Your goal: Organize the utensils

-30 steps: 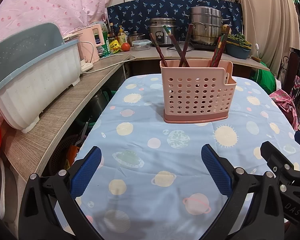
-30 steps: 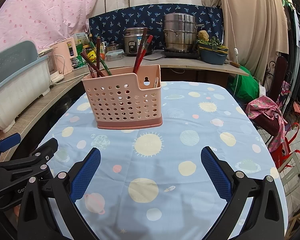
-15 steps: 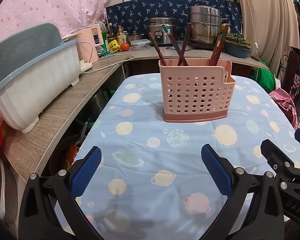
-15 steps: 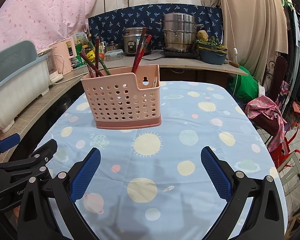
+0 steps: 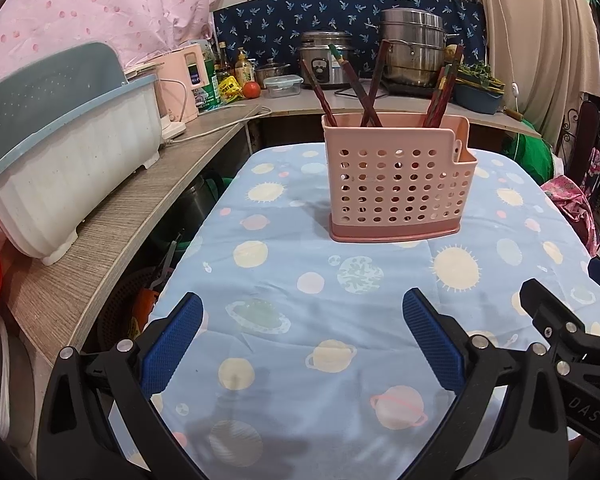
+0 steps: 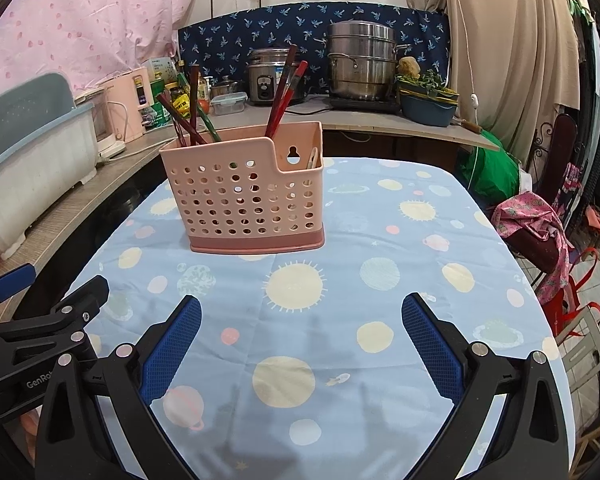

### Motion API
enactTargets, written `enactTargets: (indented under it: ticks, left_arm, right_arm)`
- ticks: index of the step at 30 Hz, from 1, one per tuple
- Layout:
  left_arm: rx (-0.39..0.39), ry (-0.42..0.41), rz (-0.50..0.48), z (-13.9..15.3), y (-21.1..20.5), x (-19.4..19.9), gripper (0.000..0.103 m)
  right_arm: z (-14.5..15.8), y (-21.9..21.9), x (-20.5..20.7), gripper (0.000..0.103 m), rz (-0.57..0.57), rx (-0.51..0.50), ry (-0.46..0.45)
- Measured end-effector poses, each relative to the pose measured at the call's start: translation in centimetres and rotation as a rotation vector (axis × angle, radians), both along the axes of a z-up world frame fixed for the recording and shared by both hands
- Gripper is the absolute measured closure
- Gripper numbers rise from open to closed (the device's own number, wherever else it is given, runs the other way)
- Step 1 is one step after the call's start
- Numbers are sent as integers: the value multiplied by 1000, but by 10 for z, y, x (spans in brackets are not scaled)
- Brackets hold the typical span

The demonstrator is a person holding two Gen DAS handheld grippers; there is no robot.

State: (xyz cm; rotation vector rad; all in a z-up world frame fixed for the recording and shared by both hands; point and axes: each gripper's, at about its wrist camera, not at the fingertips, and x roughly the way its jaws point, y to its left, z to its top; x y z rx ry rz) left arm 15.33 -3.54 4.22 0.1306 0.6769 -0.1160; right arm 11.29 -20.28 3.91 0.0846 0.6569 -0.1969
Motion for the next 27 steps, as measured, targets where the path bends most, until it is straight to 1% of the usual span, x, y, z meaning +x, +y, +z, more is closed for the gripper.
enactTargets:
  ticks: [20,24,27]
  left_arm:
    - [1,15,-2,-3,3,6,7]
    - [0,47,-4,-6,4,10,7]
    - [8,50,-6,-7,1,9,7]
  right_arm:
    - [-4,4,5,6,4,-3,16]
    - [-3,5,5,6,3,-3,16]
    - [-3,5,6,6,2,-3,16]
